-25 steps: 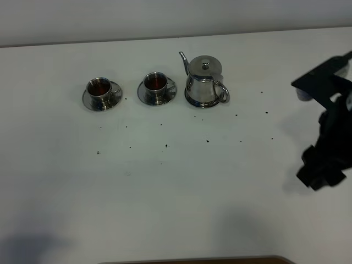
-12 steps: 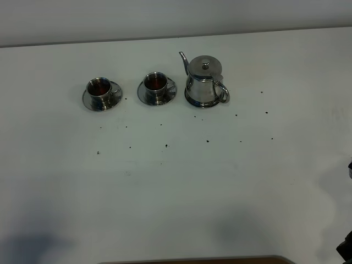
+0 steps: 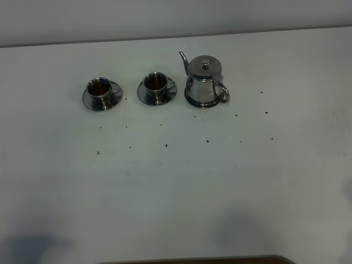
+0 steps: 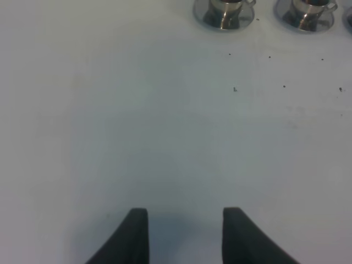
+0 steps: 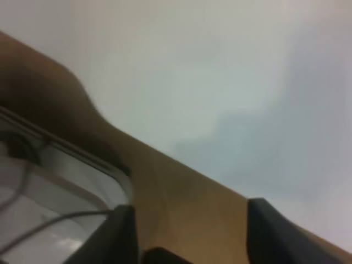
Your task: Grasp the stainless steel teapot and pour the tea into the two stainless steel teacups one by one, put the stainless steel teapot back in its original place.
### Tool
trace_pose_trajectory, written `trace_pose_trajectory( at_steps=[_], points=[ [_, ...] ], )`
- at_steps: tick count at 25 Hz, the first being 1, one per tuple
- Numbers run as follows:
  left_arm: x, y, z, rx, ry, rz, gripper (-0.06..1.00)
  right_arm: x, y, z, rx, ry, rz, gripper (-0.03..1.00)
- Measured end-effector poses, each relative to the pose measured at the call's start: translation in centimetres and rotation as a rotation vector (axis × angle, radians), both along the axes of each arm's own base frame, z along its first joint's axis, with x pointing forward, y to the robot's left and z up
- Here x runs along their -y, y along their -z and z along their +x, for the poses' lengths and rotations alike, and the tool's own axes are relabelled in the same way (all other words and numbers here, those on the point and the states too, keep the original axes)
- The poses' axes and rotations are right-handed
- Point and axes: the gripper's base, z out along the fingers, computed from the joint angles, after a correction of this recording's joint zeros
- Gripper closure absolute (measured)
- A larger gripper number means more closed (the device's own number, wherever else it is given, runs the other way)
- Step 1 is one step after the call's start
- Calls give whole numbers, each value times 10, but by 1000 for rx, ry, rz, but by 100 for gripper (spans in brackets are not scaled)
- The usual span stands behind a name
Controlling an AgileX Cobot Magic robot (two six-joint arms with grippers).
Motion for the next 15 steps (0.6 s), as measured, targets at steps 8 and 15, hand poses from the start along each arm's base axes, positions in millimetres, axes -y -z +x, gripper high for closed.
trace_pose_trajectory(
  at_steps=[8, 15],
  points=[
    [0, 0, 0, 1, 0, 0, 56, 24, -8, -17, 159, 203, 118, 61],
    [0, 0, 0, 1, 0, 0, 56, 39, -15, -31, 293, 417, 163, 67]
  ],
)
